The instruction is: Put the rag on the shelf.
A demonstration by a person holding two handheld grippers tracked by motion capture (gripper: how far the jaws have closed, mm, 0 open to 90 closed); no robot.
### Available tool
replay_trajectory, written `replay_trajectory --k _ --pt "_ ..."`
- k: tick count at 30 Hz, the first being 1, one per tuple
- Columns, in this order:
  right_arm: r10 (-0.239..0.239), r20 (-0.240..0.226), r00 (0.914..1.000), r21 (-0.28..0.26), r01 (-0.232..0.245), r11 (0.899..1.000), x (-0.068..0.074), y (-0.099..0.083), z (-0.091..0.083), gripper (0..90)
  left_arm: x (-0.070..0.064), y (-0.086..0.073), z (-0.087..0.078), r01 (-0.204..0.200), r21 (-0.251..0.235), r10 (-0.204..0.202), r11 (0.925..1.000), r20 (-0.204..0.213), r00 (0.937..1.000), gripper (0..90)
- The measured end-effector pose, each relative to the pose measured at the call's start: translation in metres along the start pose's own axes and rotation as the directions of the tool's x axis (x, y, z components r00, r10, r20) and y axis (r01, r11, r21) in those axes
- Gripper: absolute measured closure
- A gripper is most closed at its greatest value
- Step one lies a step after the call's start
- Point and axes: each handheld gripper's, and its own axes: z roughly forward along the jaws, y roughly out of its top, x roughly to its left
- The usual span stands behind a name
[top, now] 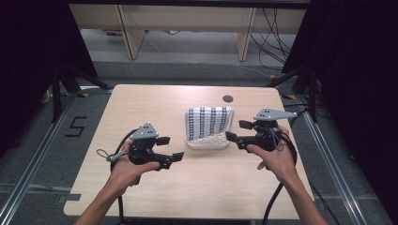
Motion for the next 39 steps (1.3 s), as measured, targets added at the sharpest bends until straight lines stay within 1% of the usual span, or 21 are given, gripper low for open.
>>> replay_trajectory --k 3,4,5,6,7,8,14,15,16,17,18,20,22,23,25,26,29,31,32,38,39 --pt "0.000 -0.006 1.0000 -0.002 0.000 1.000 0.001 -0.006 -0.001 30.2 0.000 -0.006 0.000 0.003 -0.002 -0.003 1.0000 -0.007 1.0000 21.3" --pt "-0.021 -0.008 0.9997 -0.008 0.021 1.000 0.000 -0.007 0.000 30.2 -0.001 -0.008 0.000 0.005 -0.002 -0.005 1.0000 -0.002 1.0000 21.3" --pt "-0.004 -0.007 1.0000 -0.014 0.004 1.000 0.003 -0.009 0.000 30.2 -0.001 -0.008 0.000 0.005 -0.002 -0.005 1.0000 -0.002 1.0000 21.3" --pt "-0.029 -0.014 0.9995 -0.010 0.029 1.000 0.001 -0.010 -0.001 30.2 -0.002 -0.011 0.000 -0.003 0.015 0.003 0.9999 -0.012 0.9999 21.3" --pt "-0.029 -0.014 0.9995 -0.010 0.029 1.000 0.001 -0.010 -0.001 30.2 -0.002 -0.011 0.000 -0.003 0.015 0.003 0.9999 -0.012 0.9999 21.3" --pt "-0.009 -0.020 0.9998 -0.002 0.008 1.000 0.004 -0.015 -0.001 30.2 -0.002 -0.015 0.000 -0.011 0.009 0.011 0.9999 -0.007 0.9999 21.3" --pt "0.004 -0.022 0.9998 -0.002 -0.004 1.000 0.008 -0.023 -0.002 30.2 -0.005 -0.027 0.000 -0.007 0.022 0.007 0.9997 -0.009 0.9999 21.3" --pt "-0.017 -0.012 0.9998 0.002 0.017 1.000 0.007 -0.027 -0.001 30.2 -0.005 -0.029 0.000 -0.012 0.017 0.012 0.9998 -0.013 0.9998 21.3" --pt "-0.004 -0.015 0.9999 -0.005 0.004 1.000 0.008 -0.029 0.000 30.2 -0.005 -0.033 0.001 -0.014 0.025 0.014 0.9996 -0.002 0.9999 21.3" --pt "-0.014 -0.012 0.9998 0.002 0.014 1.000 0.007 -0.030 0.000 30.2 -0.005 -0.035 0.001 -0.016 0.025 0.016 0.9996 -0.010 0.9998 21.3" --pt "0.001 -0.020 0.9998 -0.007 -0.001 1.000 0.008 -0.032 0.002 30.2 -0.005 -0.037 0.001 -0.015 0.028 0.015 0.9995 -0.011 0.9998 21.3" --pt "-0.009 -0.018 0.9998 0.003 0.009 1.000 0.007 -0.035 0.002 30.2 -0.004 -0.042 0.001 -0.010 0.030 0.010 0.9995 -0.013 0.9999 21.3" --pt "0.025 -0.023 0.9994 0.018 -0.024 1.000 0.009 -0.038 0.002 30.2 -0.004 -0.047 0.002 -0.012 0.028 0.013 0.9995 -0.023 0.9997 21.3" --pt "-0.007 -0.020 0.9998 0.002 0.007 1.000 0.007 -0.040 0.004 30.2 -0.003 -0.049 0.002 -0.013 0.031 0.014 0.9994 -0.022 0.9997 21.3" --pt "-0.010 0.002 0.9999 0.013 0.010 1.000 0.009 -0.044 0.004 30.2 -0.002 -0.054 0.003 -0.021 0.026 0.022 0.9994 -0.020 0.9996 21.3" --pt "-0.025 -0.003 0.9997 0.006 0.025 1.000 0.008 -0.046 0.006 30.1 -0.002 -0.056 0.003 -0.018 0.034 0.018 0.9993 -0.023 0.9996 21.3" --pt "0.013 -0.016 0.9998 0.029 -0.013 1.000 0.013 -0.052 0.006 30.2 -0.002 -0.063 0.004 -0.024 0.044 0.025 0.9987 -0.031 0.9992 21.3" --pt "-0.011 -0.013 0.9999 0.020 0.011 1.000 0.013 -0.057 0.007 30.1 -0.002 -0.066 0.003 -0.021 0.047 0.023 0.9986 -0.028 0.9993 21.3" --pt "0.002 -0.024 0.9997 0.020 -0.002 1.000 0.014 -0.059 0.008 30.2 -0.002 -0.069 0.003 -0.018 0.039 0.019 0.9991 -0.025 0.9995 21.3" --pt "-0.009 -0.024 0.9997 0.028 0.010 1.000 0.016 -0.074 0.012 30.1 -0.003 -0.082 0.002 -0.030 0.047 0.031 0.9985 -0.032 0.9990 21.3" --pt "-0.004 -0.040 0.9992 0.026 0.005 1.000 0.016 -0.076 0.014 30.1 -0.003 -0.084 0.002 -0.029 0.048 0.030 0.9984 -0.029 0.9991 21.3"
